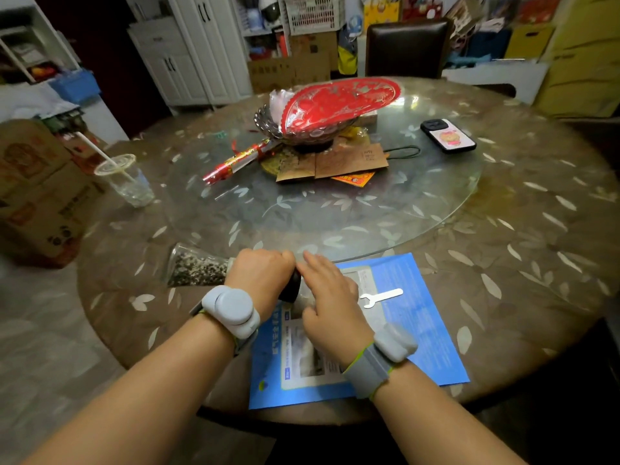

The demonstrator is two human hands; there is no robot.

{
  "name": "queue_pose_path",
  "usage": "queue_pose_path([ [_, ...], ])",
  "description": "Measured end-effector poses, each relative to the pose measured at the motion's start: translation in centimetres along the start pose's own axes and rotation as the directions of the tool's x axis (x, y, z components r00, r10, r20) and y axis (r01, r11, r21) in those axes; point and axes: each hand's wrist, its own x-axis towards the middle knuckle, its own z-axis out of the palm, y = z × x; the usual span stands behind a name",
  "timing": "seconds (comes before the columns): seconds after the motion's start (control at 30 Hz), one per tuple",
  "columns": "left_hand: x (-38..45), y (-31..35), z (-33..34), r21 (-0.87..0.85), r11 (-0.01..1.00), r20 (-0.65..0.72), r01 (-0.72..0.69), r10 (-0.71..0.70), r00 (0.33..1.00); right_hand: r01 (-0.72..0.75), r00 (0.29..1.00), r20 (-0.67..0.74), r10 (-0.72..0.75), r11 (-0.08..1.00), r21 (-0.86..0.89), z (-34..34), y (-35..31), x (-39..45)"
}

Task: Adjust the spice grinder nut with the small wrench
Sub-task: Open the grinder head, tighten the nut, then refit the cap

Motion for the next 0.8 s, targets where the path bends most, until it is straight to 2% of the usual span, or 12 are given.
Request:
queue_pose_path([
  [0.2, 0.0, 0.0, -0.9, -0.042, 0.999, 0.018, 0.001, 0.0, 1.0, 0.03, 0.999, -0.039, -0.026, 0.994, 0.109, -0.8, -1.0, -0.4],
  [0.37, 0.1, 0.0, -0.8, -0.044, 0.999, 0.019, 0.02, -0.019, 1.0, 0.019, 0.999, -0.029, -0.015, 0.993, 0.119, -1.4, -1.4, -0.6],
  [0.6, 0.4, 0.6, -1.2, -0.092, 0.996, -0.005, 0.022, -0.023, 1.0, 0.033, 0.995, -0.102, -0.02, 0.991, 0.131, -1.1, -0.7, -0.4],
  [0.8, 0.1, -0.1, -0.6, -0.095, 0.995, -0.011, 0.024, -0.025, 1.0, 0.047, 0.997, -0.075, -0.035, 0.985, 0.168, -1.2, -0.9, -0.5],
])
